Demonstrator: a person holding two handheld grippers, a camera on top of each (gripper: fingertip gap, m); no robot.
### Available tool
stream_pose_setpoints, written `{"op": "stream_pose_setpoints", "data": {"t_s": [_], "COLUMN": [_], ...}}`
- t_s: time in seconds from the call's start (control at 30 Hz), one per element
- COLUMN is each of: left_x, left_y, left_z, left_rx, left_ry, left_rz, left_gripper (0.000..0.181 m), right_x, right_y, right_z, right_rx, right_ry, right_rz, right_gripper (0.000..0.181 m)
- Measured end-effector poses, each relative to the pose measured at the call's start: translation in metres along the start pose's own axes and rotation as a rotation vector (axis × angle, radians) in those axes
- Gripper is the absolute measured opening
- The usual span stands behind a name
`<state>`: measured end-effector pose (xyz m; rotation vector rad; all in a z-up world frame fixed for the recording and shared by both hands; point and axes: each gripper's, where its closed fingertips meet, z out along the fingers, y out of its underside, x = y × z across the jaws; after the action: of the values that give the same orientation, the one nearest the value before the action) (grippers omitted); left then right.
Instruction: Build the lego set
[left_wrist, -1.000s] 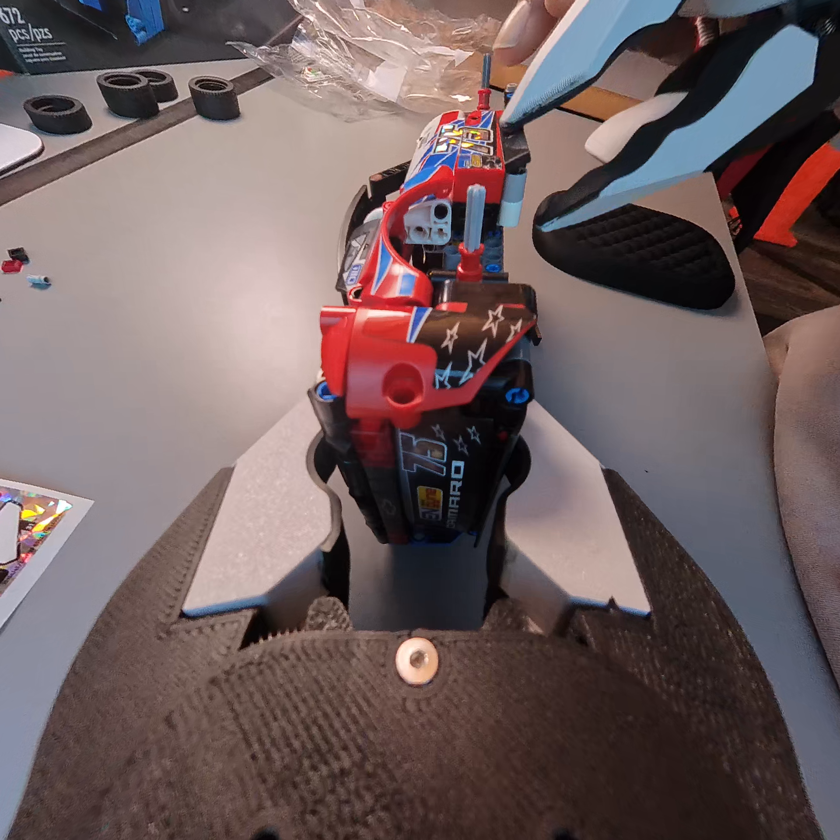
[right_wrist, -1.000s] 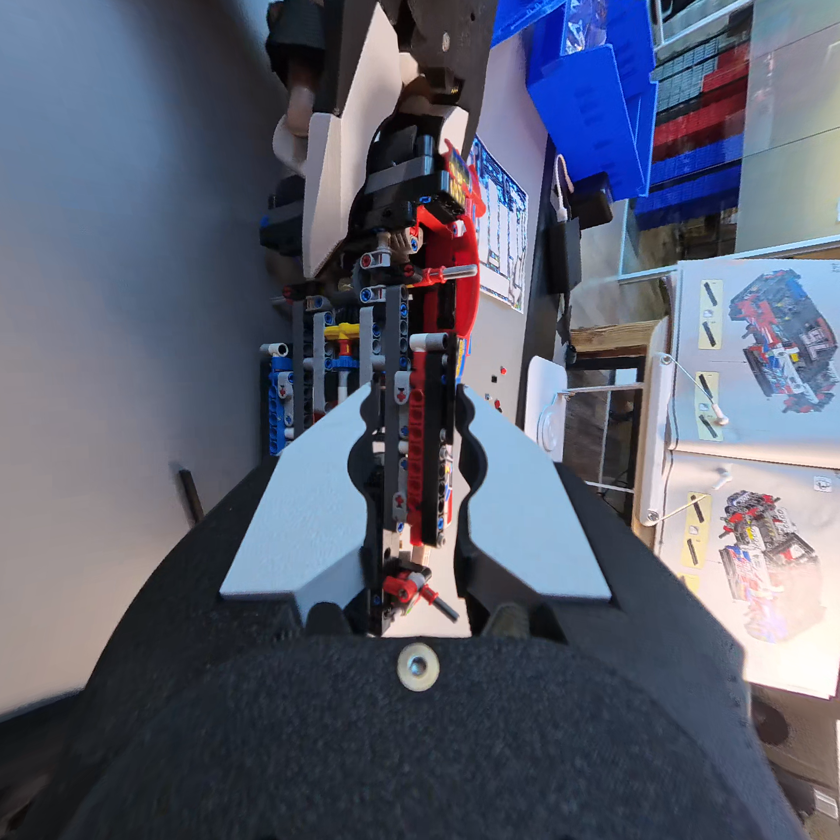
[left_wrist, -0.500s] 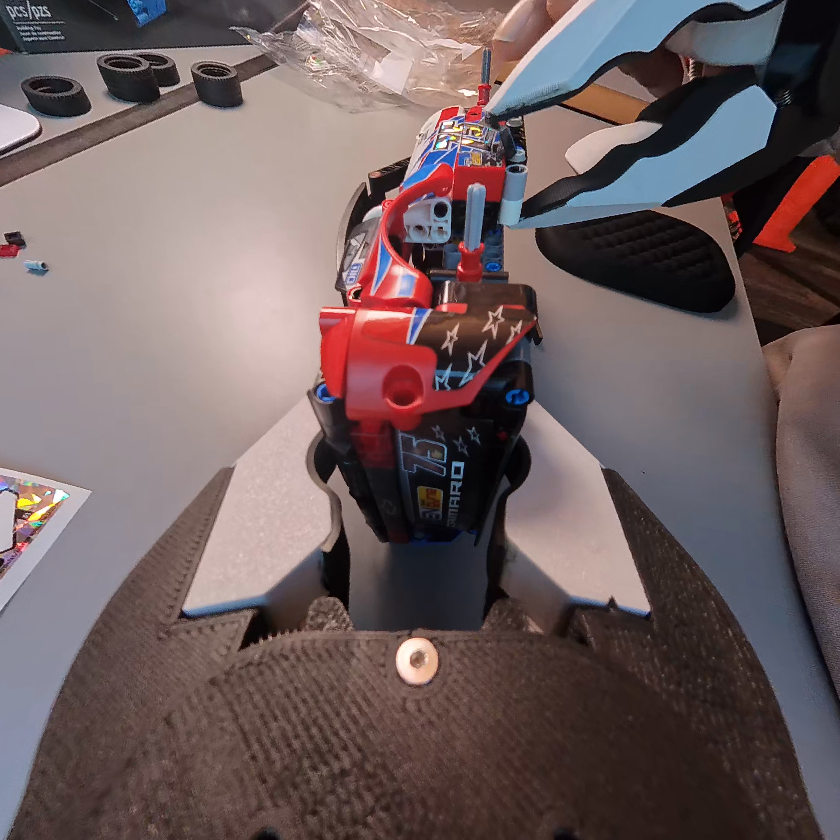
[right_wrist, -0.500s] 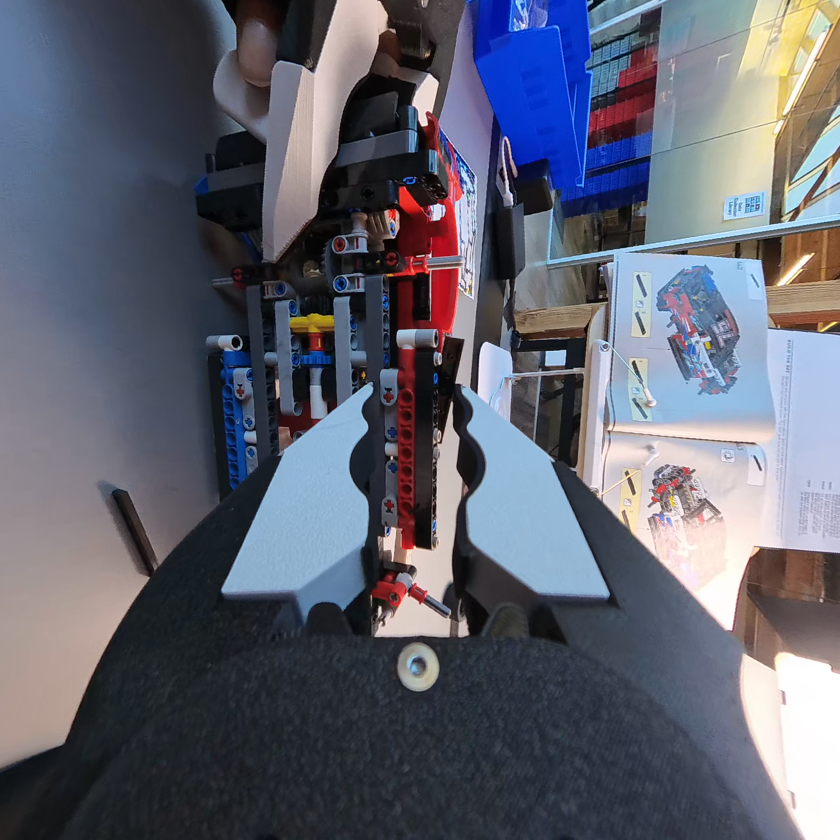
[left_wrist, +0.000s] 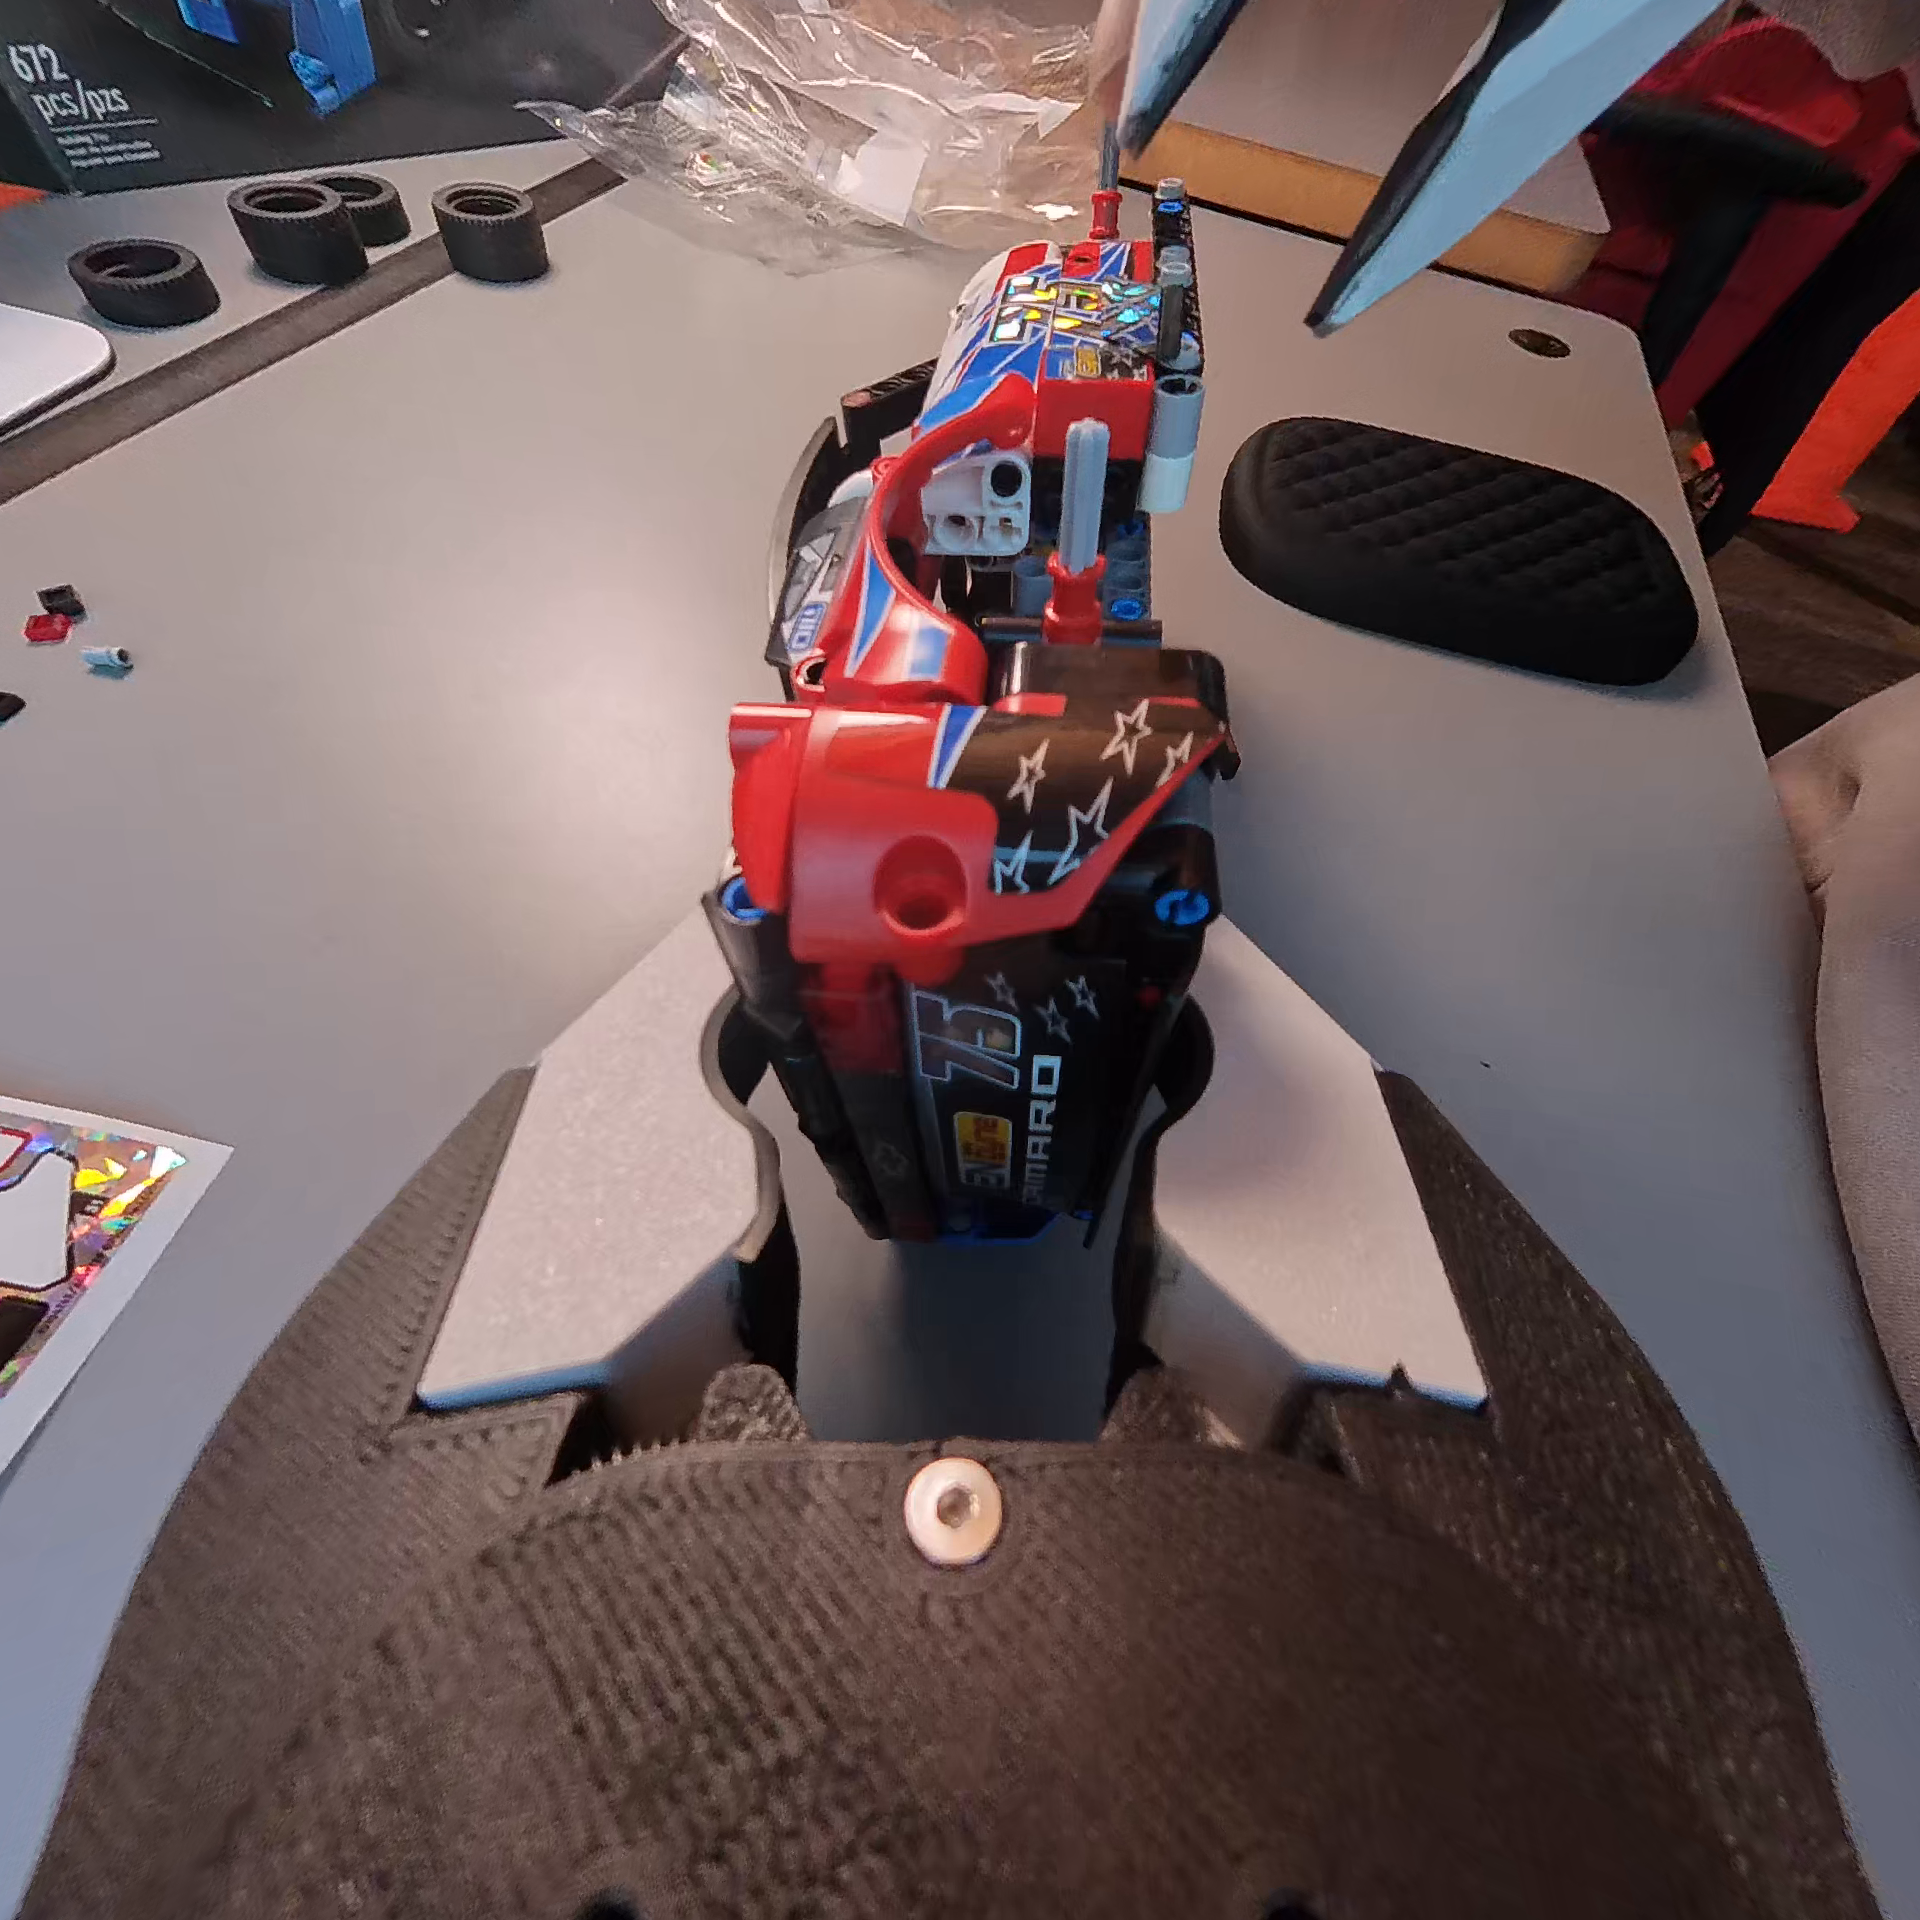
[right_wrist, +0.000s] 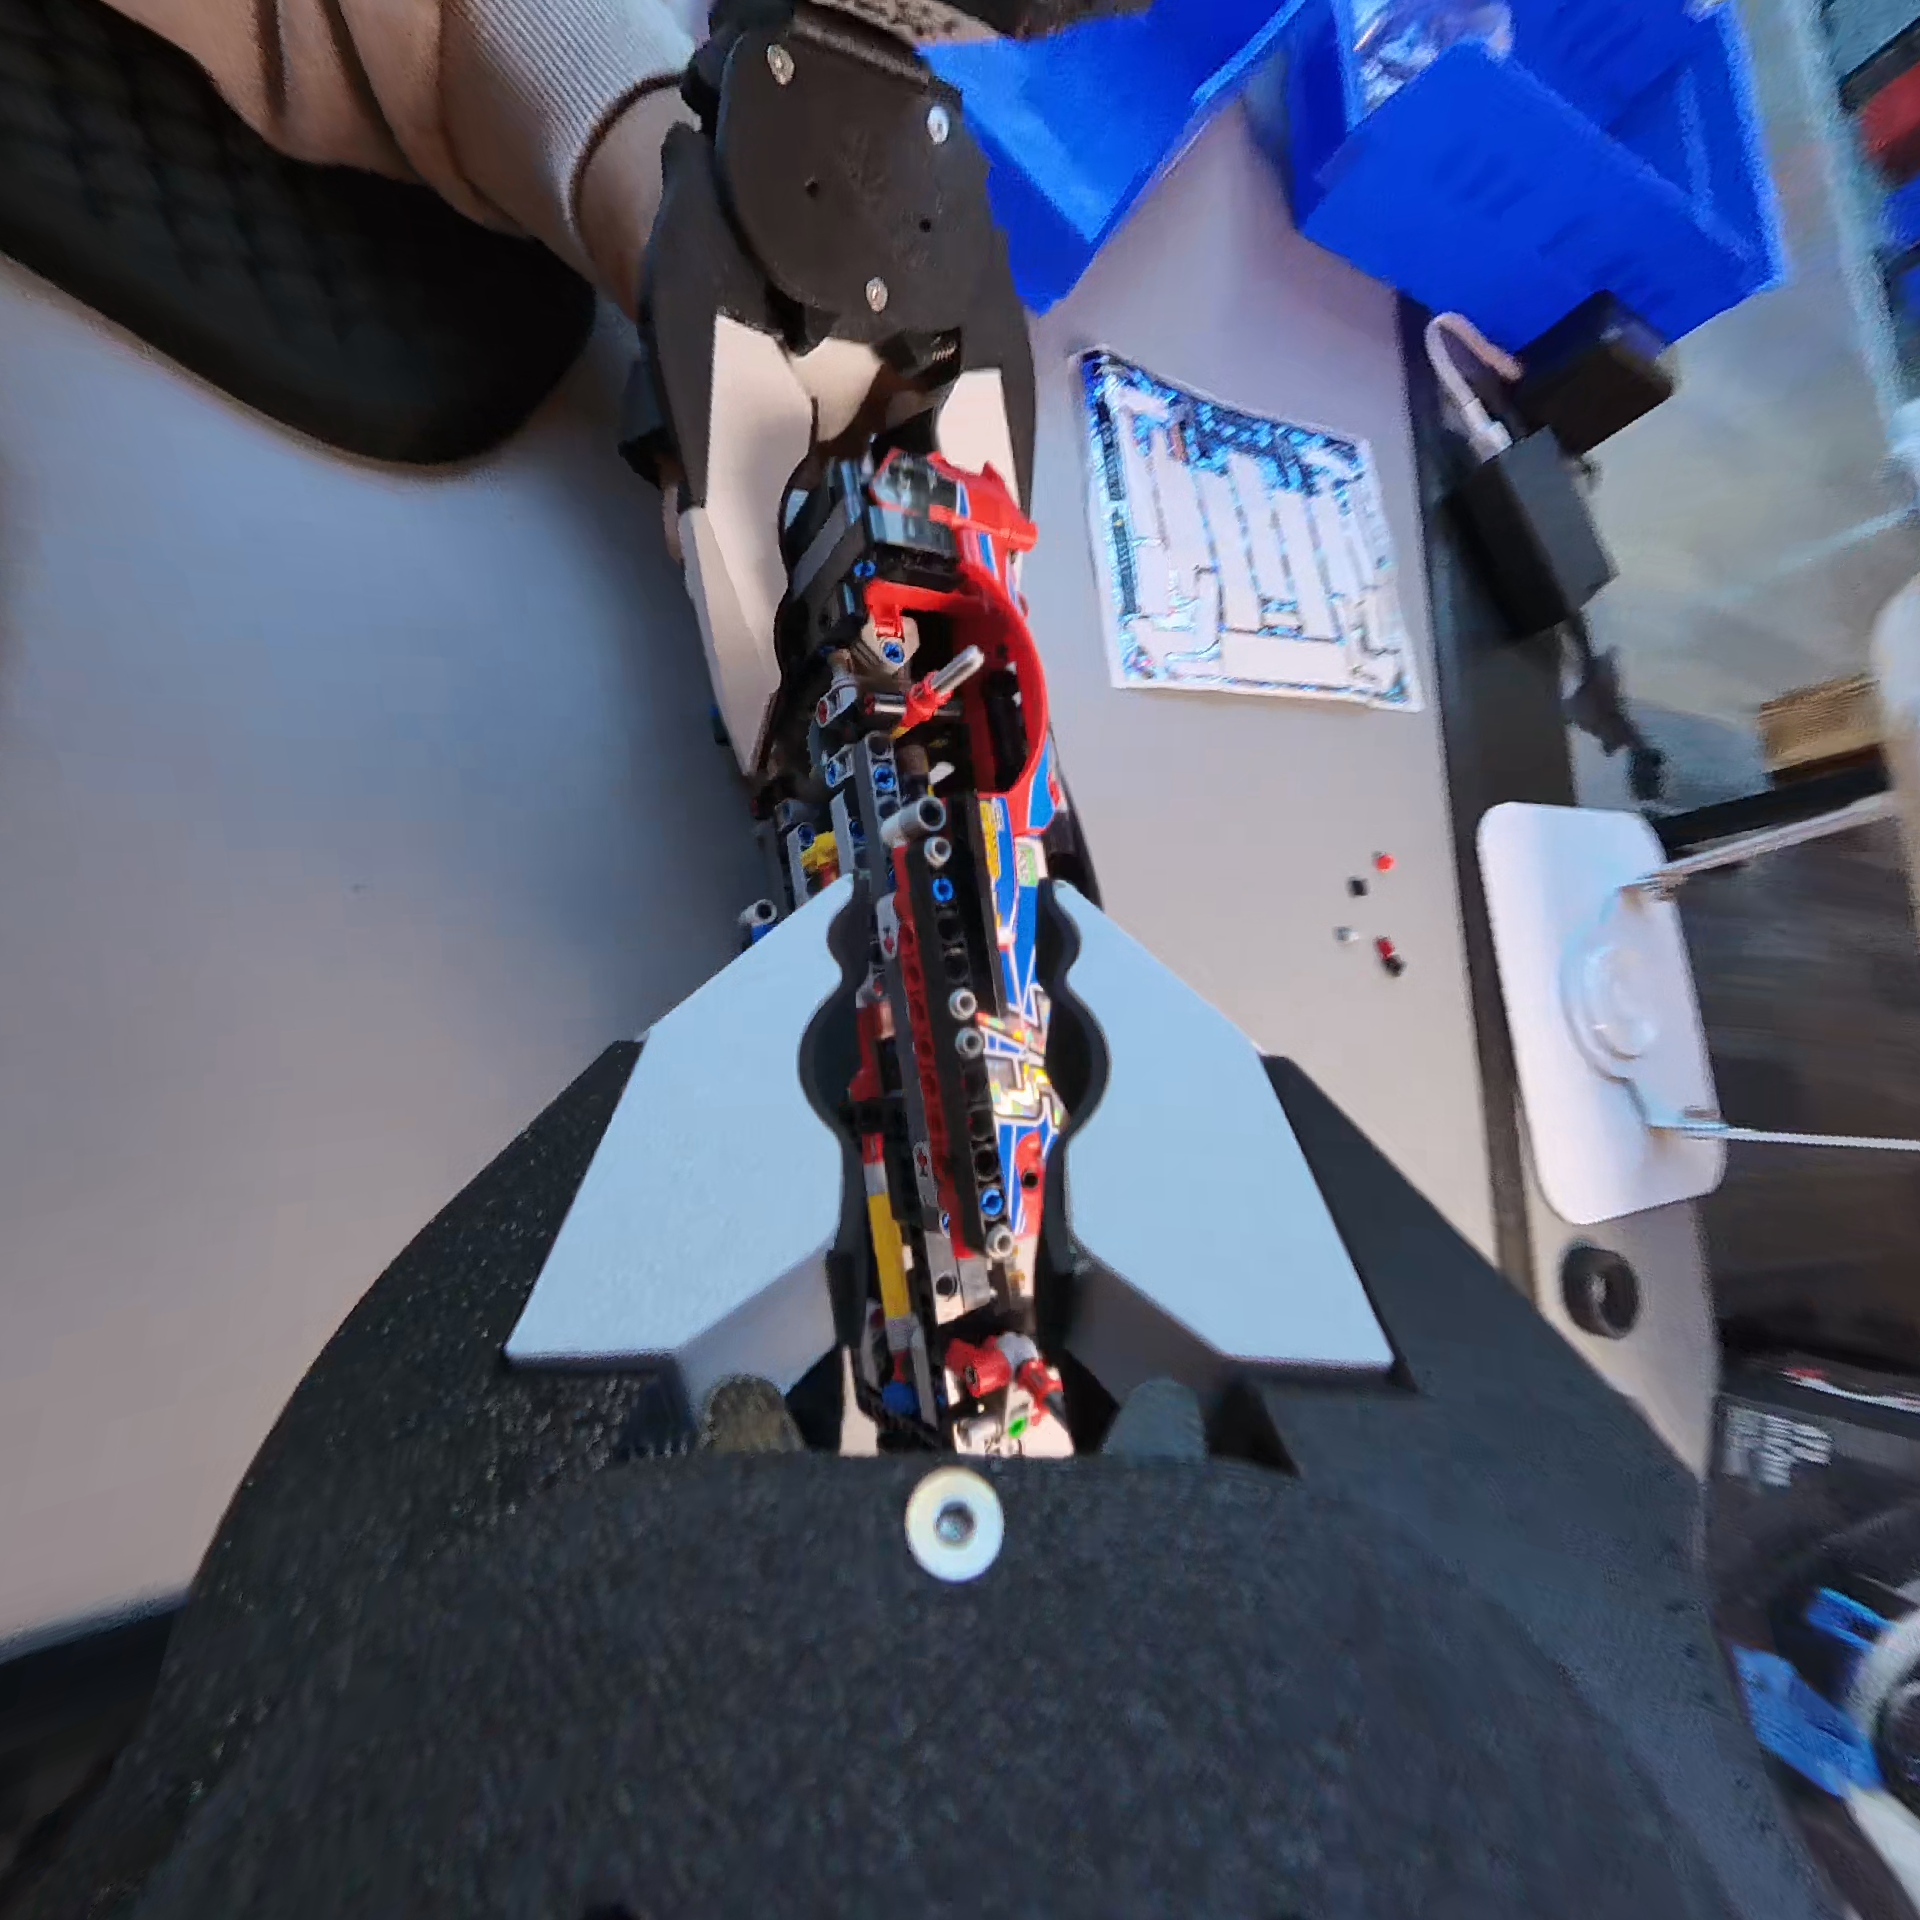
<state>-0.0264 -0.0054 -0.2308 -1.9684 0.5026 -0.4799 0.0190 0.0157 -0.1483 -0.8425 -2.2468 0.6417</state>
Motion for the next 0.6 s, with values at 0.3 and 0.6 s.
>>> {"op": "stream_pose_setpoints", "data": {"t_s": [0.3, 0.6], "left_x": [0.003, 0.000], "left_y": [0.000, 0.001], "left_z": [-0.001, 0.000], "left_rx": [-0.004, -0.011], "left_ry": [-0.012, -0.012], "left_rz": [0.056, 0.004], "left_gripper": [0.073, 0.073], "right_x": [-0.006, 0.003], "right_y": [0.009, 0.009], "right_z": [0.004, 0.002], "right_rx": [-0.067, -0.203], "right_ry": [-0.292, 0.076], "right_rz": [0.174, -0.116], "right_gripper": [0.006, 0.001]}}
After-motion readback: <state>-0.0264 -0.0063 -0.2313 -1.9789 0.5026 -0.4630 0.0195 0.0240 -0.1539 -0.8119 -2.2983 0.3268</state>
